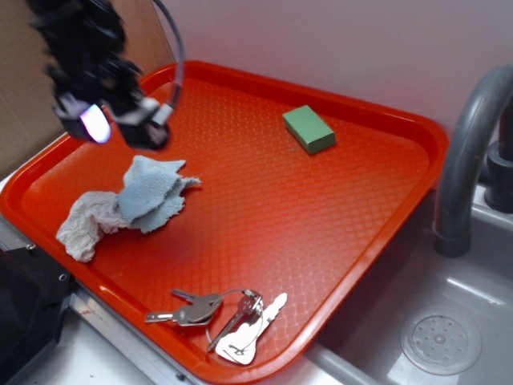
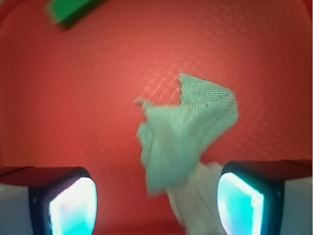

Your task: Grab the blue cloth.

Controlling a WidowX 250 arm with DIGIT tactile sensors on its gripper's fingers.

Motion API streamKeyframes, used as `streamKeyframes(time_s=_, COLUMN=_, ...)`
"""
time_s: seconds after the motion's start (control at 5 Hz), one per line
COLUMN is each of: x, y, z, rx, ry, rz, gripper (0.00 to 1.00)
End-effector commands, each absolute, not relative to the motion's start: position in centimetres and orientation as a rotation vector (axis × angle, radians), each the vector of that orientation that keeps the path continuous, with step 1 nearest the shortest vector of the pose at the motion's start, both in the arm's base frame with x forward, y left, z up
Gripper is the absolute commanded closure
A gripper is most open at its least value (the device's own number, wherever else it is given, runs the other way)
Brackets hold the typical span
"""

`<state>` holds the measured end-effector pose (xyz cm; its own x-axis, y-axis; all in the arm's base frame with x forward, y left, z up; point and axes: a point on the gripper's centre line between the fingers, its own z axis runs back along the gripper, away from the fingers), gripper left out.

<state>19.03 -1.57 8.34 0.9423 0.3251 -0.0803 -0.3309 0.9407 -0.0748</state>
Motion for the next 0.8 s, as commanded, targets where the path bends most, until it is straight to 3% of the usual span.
streamKeyframes(time_s=0.0, x=20.2, y=0.4, z=4.4, rx=-0.015, ry=-0.054, rz=0.555, gripper=0.00)
streamKeyframes(time_s=0.2, x=19.7, y=2.0, z=5.3, rx=-0.098, ry=-0.024, rz=0.607, gripper=1.00)
streamKeyframes(time_s=0.6, x=20.3, y=3.6, z=4.9, rx=-0.127, ry=-0.007, rz=0.626, gripper=1.00)
